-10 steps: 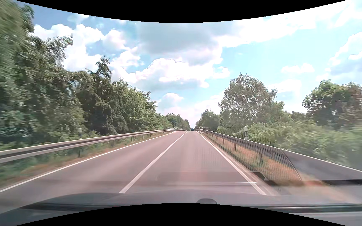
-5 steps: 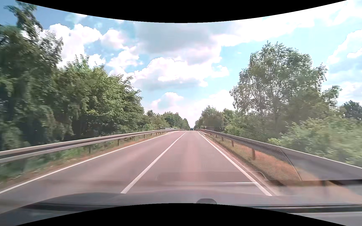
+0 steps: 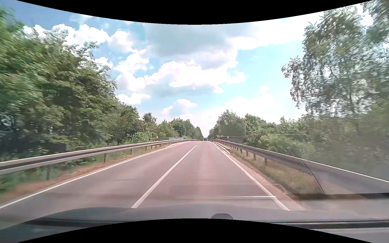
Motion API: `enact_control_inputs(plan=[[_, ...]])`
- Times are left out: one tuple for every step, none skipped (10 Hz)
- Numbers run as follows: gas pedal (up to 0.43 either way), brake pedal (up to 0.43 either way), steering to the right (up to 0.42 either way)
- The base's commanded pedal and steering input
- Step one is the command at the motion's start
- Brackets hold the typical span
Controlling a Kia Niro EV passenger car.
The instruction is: Follow the waypoints while adhering to traffic rules and regulations
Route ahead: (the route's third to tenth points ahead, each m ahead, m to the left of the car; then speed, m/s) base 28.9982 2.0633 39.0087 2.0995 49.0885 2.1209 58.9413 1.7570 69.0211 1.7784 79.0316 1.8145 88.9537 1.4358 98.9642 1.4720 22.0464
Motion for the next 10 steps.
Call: enact_control_inputs(plan=[[0.228, 0.0, 0.0], [0.228, 0.0, 0.0], [0.228, 0.0, -0.001], [0.228, 0.0, -0.002], [0.22, 0.0, -0.002], [0.209, 0.0, -0.002], [0.209, 0.0, -0.002], [0.209, 0.0, -0.002], [0.209, 0.0, -0.002], [0.209, 0.0, -0.003]])
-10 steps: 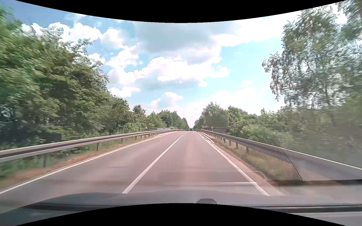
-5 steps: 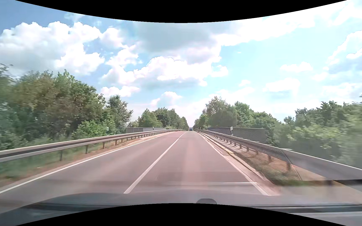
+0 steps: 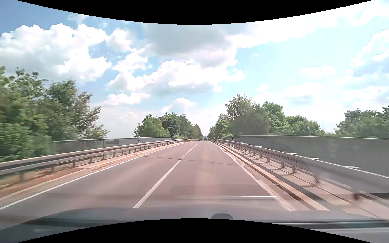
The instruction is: Follow the waypoints while adhering to traffic rules and regulations
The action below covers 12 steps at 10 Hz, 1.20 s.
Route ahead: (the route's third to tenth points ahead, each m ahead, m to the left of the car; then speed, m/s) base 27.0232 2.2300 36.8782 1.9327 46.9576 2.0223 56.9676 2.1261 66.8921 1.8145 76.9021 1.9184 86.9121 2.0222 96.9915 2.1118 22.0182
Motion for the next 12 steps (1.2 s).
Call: enact_control_inputs(plan=[[0.209, 0.0, -0.002], [0.209, 0.0, -0.002], [0.209, 0.0, -0.002], [0.209, 0.0, -0.002], [0.209, 0.0, -0.003], [0.209, 0.0, -0.003], [0.197, 0.0, -0.002], [0.197, 0.0, -0.002], [0.197, 0.0, -0.002], [0.197, 0.0, -0.001], [0.197, 0.0, 0.0], [0.197, 0.0, 0.0]])
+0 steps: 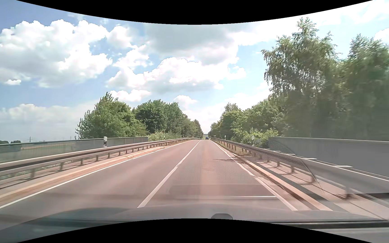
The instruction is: Follow the waypoints while adhering to traffic rules and regulations
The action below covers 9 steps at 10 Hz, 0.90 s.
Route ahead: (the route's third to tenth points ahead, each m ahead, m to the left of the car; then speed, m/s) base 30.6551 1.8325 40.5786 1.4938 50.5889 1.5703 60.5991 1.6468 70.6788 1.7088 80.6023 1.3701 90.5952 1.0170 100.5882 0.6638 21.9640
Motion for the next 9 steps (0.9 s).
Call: enact_control_inputs(plan=[[0.197, 0.0, 0.0], [0.197, 0.0, 0.0], [0.197, 0.0, 0.0], [0.197, 0.0, 0.0], [0.197, 0.0, 0.0], [0.197, 0.0, 0.0], [0.197, 0.0, 0.0], [0.197, 0.0, 0.0], [0.189, 0.0, -0.001]])
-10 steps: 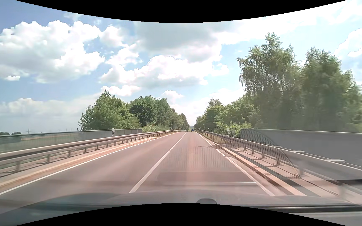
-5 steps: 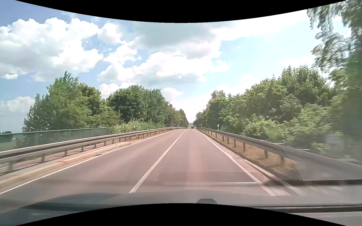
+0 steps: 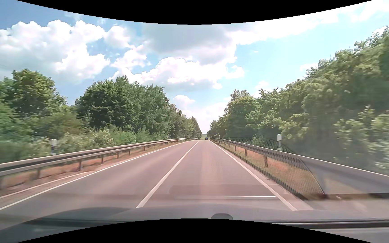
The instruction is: Follow the waypoints while adhering to traffic rules and regulations
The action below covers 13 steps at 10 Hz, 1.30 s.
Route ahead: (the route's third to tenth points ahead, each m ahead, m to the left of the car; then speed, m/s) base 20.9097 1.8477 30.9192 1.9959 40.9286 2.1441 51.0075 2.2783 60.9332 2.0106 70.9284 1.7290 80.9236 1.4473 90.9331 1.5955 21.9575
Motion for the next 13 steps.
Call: enact_control_inputs(plan=[[0.189, 0.0, -0.001], [0.189, 0.0, -0.002], [0.189, 0.0, -0.004], [0.189, 0.0, -0.004], [0.189, 0.0, -0.004], [0.189, 0.0, -0.004], [0.248, 0.0, -0.004], [0.319, 0.0, -0.003], [0.331, 0.0, -0.003], [0.331, 0.0, -0.003], [0.331, 0.0, -0.003], [0.331, 0.0, -0.003], [0.331, 0.0, -0.002]])
